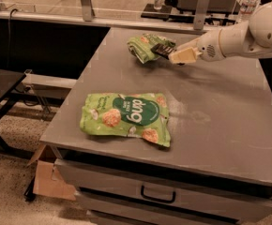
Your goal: Move rxbar chocolate near green jalapeno chip bag
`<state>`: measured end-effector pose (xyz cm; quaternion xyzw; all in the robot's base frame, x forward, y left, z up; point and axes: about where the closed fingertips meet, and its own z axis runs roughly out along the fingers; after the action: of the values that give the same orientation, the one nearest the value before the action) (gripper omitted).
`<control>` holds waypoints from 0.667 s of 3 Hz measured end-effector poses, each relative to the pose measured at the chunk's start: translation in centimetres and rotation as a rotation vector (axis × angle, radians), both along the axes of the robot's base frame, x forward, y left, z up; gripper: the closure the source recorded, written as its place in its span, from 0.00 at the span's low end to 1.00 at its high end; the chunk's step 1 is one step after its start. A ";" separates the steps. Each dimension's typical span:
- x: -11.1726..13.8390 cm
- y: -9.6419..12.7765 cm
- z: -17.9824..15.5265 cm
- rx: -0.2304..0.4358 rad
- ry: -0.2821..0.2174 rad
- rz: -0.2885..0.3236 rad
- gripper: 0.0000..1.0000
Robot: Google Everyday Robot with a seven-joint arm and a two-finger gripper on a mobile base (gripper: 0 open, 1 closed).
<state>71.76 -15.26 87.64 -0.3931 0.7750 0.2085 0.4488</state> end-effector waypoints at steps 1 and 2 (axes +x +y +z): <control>0.3 0.9 0.1 0.007 -0.002 0.023 0.22; 0.2 0.9 0.1 0.015 -0.002 0.027 0.01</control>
Offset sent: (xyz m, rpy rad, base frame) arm -0.0012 0.0002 0.0064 0.0240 -0.0088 0.0193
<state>71.95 -14.39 87.78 -0.4006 0.7674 0.2200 0.4497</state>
